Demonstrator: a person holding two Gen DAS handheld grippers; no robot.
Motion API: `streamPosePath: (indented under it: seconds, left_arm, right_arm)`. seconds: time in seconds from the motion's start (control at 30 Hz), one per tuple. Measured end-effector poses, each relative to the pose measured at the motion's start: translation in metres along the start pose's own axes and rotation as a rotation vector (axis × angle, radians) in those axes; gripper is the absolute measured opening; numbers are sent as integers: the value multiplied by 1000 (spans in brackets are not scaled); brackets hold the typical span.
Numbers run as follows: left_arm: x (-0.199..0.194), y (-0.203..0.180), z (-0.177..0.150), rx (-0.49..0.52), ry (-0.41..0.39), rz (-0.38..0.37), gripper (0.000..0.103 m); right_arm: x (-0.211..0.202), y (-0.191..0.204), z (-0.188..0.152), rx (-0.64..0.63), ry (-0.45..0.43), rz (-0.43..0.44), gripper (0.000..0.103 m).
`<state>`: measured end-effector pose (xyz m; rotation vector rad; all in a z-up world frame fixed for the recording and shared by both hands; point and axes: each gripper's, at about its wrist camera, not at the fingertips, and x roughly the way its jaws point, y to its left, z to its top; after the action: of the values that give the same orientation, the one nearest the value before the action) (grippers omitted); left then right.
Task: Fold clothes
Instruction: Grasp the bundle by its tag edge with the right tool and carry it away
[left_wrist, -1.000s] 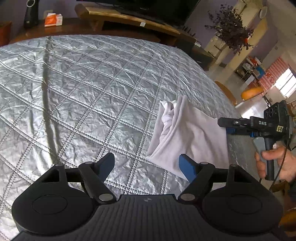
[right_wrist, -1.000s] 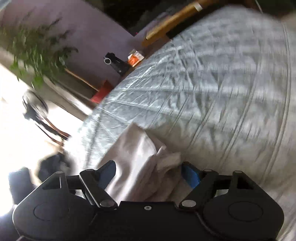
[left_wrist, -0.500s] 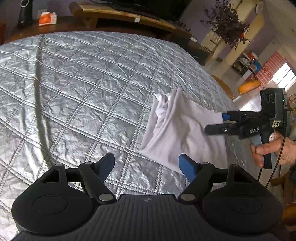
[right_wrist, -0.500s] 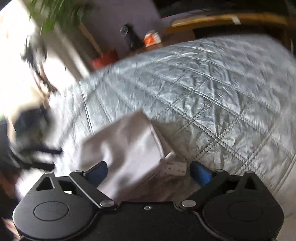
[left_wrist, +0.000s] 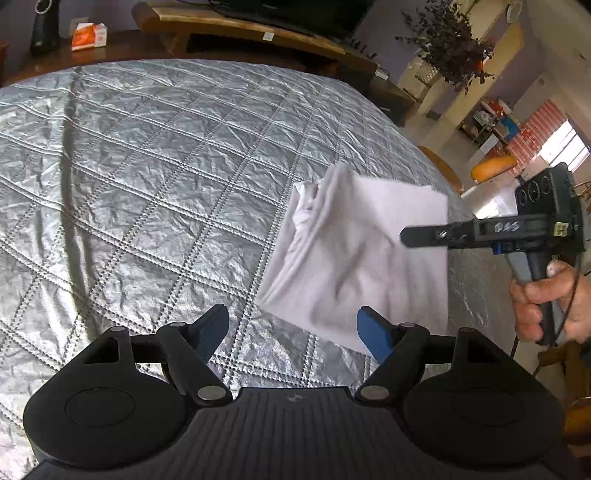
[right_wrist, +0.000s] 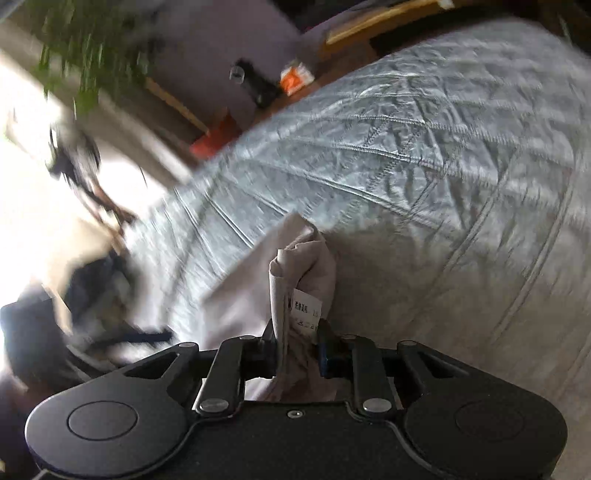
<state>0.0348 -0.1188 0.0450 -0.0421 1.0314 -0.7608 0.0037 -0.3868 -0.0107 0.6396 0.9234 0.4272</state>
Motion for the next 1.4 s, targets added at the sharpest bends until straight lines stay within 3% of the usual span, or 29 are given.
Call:
streamPosePath:
  seconds: [0.17, 0.3, 0.43, 0.6, 0.7, 0.77, 0.87, 0.97, 1.1, 1.2, 1.27, 1.33, 1.4]
  left_arm:
    - [-1, 0, 0, -3, -4, -1, 81]
    - [-2, 2, 0, -6, -8, -4, 81]
    - [-2, 2, 0, -7, -10, -8, 82]
    - [0, 2, 0, 0, -7, -13, 82]
    - [1, 1, -1, 8, -2, -18, 82]
    - [2, 0, -2, 15, 0, -22, 82]
    - [3, -2, -2, 28, 1, -24, 82]
    - [4, -4, -4, 36, 4, -27, 82]
    - [5, -6, -5, 44, 9, -30, 82]
    - [5, -6, -5, 44, 7, -34, 82]
    - [5, -7, -5, 43, 4, -36, 82]
    - [5, -8, -6, 46, 4, -39, 82]
    - [5, -9, -6, 52, 6, -44, 82]
  right_arm:
    - [-10, -6, -21, 241, -97, 136, 18]
    - [-21, -19, -30, 417, -241, 210, 17]
    - [-37, -34, -22, 515, -376, 215, 17]
    - [-76, -51, 10, 521, -560, 185, 17]
    - [-101, -72, 26, 537, -714, 104, 17]
    - [-115, -100, 24, 613, -803, 34, 16]
    - [-122, -135, 6, 782, -841, -149, 17]
    - [-121, -125, 6, 681, -760, -304, 32]
    - [-119, -113, 6, 541, -647, -505, 39]
    - [-118, -103, 6, 429, -562, -651, 57]
    - [-120, -85, 10, 291, -549, -756, 57]
    - [-113, -60, 16, 39, -509, -931, 61]
    - [-103, -44, 20, -134, -468, -971, 62]
